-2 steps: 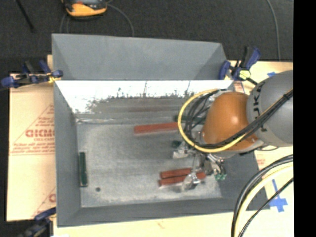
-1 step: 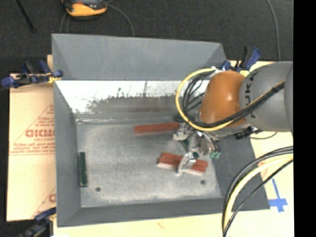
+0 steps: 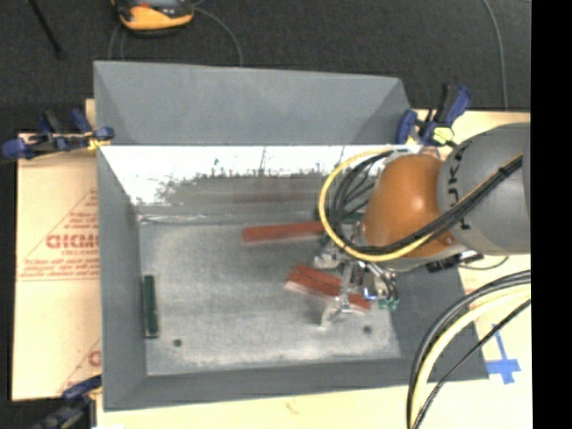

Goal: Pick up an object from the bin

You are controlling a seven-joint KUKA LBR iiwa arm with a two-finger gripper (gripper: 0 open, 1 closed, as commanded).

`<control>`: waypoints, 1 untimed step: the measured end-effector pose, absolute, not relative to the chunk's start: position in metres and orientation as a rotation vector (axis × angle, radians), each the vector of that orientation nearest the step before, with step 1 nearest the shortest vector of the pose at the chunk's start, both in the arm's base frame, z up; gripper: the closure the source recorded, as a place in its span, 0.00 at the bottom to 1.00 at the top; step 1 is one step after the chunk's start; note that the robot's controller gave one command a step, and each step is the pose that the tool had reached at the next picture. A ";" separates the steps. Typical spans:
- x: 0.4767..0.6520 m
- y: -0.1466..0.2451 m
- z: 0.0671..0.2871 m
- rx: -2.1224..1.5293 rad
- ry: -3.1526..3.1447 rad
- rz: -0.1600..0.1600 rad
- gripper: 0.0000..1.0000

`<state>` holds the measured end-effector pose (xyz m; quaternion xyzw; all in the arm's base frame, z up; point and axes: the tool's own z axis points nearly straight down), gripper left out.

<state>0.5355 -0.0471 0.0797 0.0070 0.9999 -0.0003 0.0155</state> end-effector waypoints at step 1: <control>0.530 -0.031 0.079 0.041 3.173 -0.012 1.00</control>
Offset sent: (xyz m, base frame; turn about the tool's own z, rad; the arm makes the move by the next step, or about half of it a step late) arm 0.0000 0.0000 0.0000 0.0000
